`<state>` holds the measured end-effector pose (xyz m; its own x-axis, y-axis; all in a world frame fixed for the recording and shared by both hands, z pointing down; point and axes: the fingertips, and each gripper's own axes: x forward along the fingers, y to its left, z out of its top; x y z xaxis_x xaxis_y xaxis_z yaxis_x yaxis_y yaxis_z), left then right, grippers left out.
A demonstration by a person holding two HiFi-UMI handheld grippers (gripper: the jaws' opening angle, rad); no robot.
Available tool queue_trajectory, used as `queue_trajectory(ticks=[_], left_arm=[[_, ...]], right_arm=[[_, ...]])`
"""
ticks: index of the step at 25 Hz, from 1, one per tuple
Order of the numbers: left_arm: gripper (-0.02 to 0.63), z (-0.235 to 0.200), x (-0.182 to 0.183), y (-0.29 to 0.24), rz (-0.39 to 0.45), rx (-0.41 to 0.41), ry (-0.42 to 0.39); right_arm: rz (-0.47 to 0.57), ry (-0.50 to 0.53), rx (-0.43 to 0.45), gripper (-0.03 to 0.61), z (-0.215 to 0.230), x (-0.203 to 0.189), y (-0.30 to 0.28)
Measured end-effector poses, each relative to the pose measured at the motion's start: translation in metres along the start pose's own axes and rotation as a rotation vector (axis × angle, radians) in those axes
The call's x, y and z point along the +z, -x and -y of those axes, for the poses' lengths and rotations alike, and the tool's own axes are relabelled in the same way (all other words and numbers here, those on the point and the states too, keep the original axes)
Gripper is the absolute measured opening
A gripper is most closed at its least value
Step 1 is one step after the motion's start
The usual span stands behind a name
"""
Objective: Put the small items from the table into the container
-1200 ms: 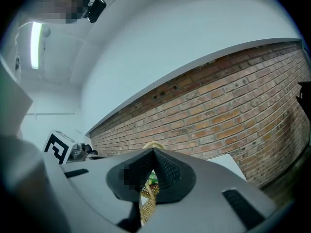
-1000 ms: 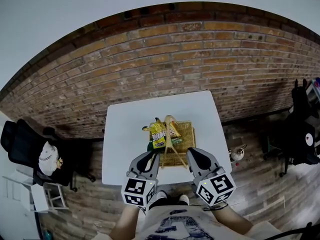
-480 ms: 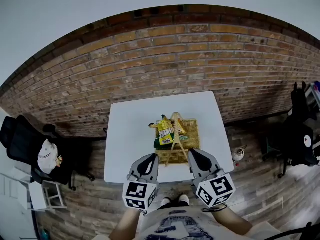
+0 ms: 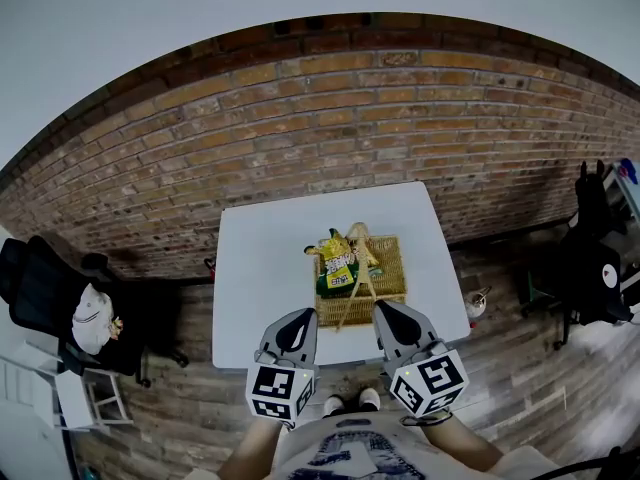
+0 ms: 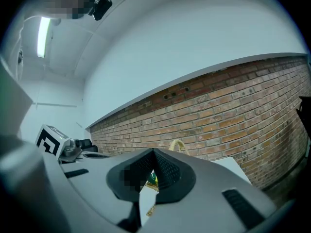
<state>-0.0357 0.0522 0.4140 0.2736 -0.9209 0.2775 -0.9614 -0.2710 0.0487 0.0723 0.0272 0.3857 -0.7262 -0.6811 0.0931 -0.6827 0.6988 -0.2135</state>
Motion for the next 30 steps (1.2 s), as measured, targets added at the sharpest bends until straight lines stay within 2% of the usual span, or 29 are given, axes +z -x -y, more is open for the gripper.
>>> queue_trajectory(ticks=[6,30], left_arm=[[0.048,-0.002,-0.001,-0.001,0.002,-0.013,0.008],[0.048,-0.007,-0.002,-0.016,-0.024,-0.022,0.018]], right_arm=[[-0.005,0.033,-0.013,0.018,-0.004,0.002,-0.002],[-0.024,0.014,-0.025,0.018,0.006,-0.003,-0.007]])
